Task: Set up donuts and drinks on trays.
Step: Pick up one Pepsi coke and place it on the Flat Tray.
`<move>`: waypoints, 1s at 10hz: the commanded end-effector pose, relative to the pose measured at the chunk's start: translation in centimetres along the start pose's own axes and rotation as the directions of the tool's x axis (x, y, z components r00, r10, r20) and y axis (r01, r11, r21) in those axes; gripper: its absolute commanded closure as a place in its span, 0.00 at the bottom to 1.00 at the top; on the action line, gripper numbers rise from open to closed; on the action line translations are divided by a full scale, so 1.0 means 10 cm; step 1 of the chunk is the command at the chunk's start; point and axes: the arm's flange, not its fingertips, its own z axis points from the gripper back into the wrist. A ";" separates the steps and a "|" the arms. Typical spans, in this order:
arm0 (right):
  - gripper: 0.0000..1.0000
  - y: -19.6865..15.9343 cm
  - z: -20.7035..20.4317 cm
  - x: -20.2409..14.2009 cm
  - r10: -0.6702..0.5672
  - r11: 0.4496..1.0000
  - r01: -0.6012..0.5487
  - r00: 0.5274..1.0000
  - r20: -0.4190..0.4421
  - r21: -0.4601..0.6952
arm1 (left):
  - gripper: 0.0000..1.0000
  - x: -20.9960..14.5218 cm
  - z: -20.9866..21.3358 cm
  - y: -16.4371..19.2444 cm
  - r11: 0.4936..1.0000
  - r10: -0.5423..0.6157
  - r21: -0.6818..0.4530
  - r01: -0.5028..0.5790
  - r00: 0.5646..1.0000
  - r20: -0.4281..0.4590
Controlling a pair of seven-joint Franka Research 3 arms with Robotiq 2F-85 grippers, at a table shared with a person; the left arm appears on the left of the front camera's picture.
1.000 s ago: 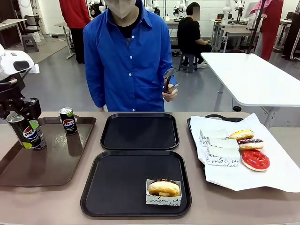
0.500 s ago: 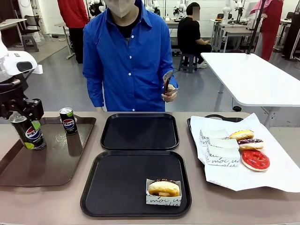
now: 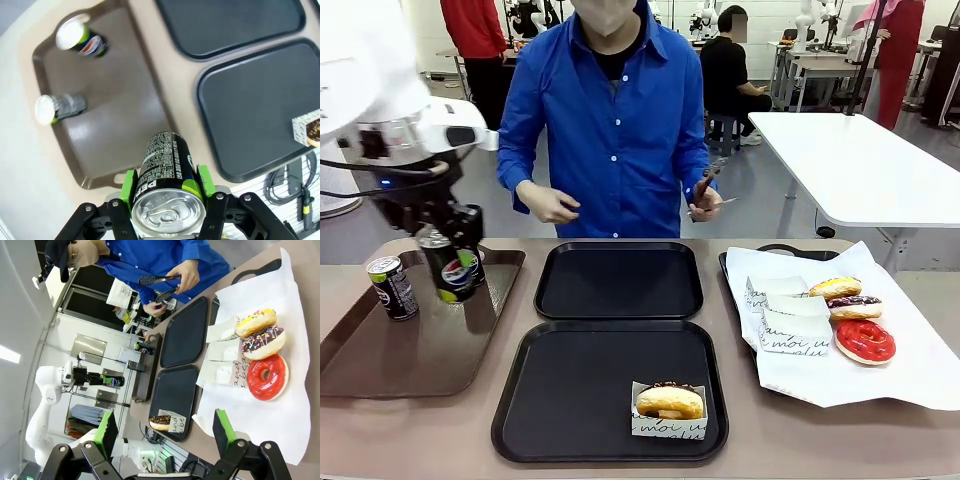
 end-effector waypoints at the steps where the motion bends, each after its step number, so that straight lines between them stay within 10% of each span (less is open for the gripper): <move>1: 0.00 -0.01 0.01 0.00 0.011 1.000 -0.012 1.000 0.010 0.018 | 0.41 0.27 -0.14 -0.42 0.995 -0.100 0.022 0.101 0.995 -0.010; 5: 0.00 -0.01 0.01 0.00 0.011 1.000 -0.012 1.000 0.010 0.018 | 0.41 0.48 -0.54 -0.91 0.961 -0.273 -0.067 0.268 0.960 -0.067; 7: 0.00 -0.01 0.01 0.00 0.011 1.000 -0.012 1.000 0.010 0.018 | 0.41 -0.02 -0.24 -0.39 0.941 -0.334 -0.082 0.327 0.937 -0.100; 10: 0.00 -0.01 0.01 0.00 0.011 1.000 -0.012 1.000 0.010 0.018 | 0.41 -0.96 0.23 0.08 0.969 -0.243 -0.017 0.245 0.967 0.073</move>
